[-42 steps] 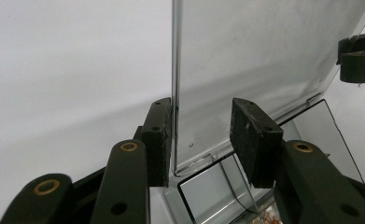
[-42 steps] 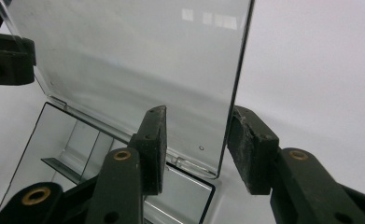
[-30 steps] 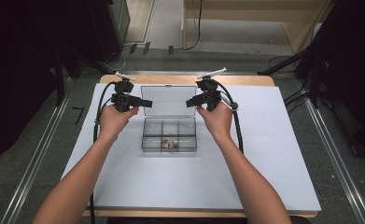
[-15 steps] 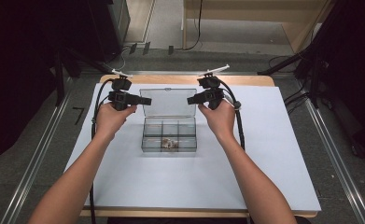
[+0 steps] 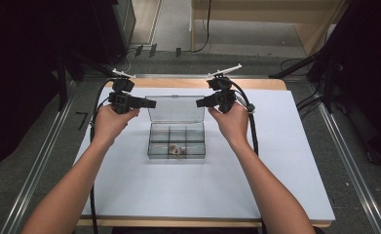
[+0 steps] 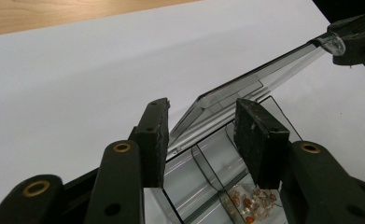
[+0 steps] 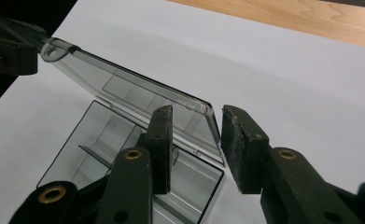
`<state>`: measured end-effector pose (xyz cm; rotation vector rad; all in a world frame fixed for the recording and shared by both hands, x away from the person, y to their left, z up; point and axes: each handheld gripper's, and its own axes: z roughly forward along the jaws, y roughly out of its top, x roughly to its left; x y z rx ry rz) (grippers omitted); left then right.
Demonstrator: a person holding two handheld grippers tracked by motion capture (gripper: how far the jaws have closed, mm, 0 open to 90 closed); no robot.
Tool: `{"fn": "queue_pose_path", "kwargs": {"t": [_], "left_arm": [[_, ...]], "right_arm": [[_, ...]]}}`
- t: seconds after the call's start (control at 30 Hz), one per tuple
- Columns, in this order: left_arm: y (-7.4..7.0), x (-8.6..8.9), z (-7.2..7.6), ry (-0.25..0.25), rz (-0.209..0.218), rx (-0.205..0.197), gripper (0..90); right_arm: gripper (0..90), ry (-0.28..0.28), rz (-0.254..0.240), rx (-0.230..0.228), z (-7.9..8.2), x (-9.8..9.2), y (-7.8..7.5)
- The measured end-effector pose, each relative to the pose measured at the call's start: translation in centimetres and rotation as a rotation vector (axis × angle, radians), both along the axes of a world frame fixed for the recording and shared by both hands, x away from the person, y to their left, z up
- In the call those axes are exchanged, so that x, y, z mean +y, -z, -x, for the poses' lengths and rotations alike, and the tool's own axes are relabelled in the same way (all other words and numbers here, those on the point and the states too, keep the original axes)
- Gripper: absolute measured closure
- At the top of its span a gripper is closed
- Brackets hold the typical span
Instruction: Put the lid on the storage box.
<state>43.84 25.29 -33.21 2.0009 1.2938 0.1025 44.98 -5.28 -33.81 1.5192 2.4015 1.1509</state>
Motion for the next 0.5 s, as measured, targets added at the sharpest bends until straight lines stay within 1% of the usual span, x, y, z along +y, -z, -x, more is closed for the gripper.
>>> {"fn": "queue_pose_path", "kwargs": {"t": [0.13,0.27,0.33,0.43,0.5], "left_arm": [[-0.27,0.07,0.2,0.007,0.006,-0.001,54.9],[-0.46,0.03,0.44,0.017,0.007,0.003,53.4],[-0.44,0.0,0.54,0.018,0.012,0.002,51.5],[-0.36,0.01,0.57,0.017,0.008,0.009,51.9],[-0.41,0.0,0.72,0.019,0.012,0.003,51.8]], "right_arm": [[67.0,-0.004,0.002,0.001,0.17,-0.09,-0.15],[66.5,-0.011,0.005,-0.008,0.43,-0.06,-0.31],[66.4,-0.011,0.008,-0.008,0.57,-0.03,-0.39],[66.3,-0.014,0.005,-0.008,0.78,-0.12,-0.37],[66.2,-0.014,0.002,-0.008,0.94,-0.15,-0.39]]}}
